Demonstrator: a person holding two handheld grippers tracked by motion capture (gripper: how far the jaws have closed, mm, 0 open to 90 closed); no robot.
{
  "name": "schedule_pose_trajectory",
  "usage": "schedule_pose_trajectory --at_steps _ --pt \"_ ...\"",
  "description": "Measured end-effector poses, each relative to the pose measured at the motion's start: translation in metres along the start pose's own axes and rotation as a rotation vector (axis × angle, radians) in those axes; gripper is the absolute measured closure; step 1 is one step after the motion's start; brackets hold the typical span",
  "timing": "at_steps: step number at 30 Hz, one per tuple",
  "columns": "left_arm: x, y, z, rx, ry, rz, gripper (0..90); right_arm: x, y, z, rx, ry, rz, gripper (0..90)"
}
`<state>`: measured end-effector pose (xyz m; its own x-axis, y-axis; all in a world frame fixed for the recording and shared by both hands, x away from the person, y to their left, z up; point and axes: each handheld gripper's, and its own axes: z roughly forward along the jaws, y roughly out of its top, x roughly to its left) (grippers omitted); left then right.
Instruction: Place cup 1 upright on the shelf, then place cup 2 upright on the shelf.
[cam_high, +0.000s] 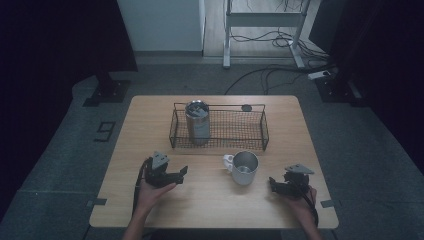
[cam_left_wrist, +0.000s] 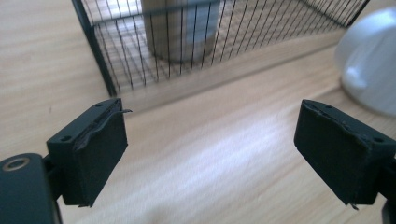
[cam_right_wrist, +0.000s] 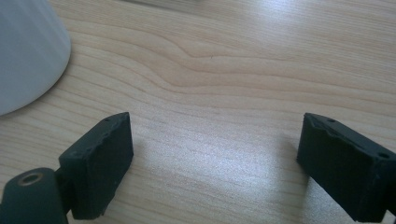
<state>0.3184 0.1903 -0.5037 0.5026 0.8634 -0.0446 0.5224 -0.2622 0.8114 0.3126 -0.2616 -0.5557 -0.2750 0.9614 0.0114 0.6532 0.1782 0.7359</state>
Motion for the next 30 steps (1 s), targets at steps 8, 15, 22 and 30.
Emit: schedule_pose_trajectory --at_steps 8,15,22,30 --pt "0.002 -0.025 0.004 0.064 0.003 0.002 10.6 0.000 0.000 0.000 -0.001 0.001 -0.001 10.5" --pt "0.005 -0.035 0.002 0.071 0.014 -0.010 12.2 0.000 0.000 0.000 -0.001 0.001 0.000 10.5" --pt "0.008 -0.035 -0.004 0.047 0.037 -0.021 12.5 0.000 0.000 0.000 -0.001 0.001 0.000 10.6" --pt "0.008 -0.035 0.000 0.056 0.036 -0.011 13.3 0.000 0.000 0.000 -0.001 0.005 -0.002 10.7"
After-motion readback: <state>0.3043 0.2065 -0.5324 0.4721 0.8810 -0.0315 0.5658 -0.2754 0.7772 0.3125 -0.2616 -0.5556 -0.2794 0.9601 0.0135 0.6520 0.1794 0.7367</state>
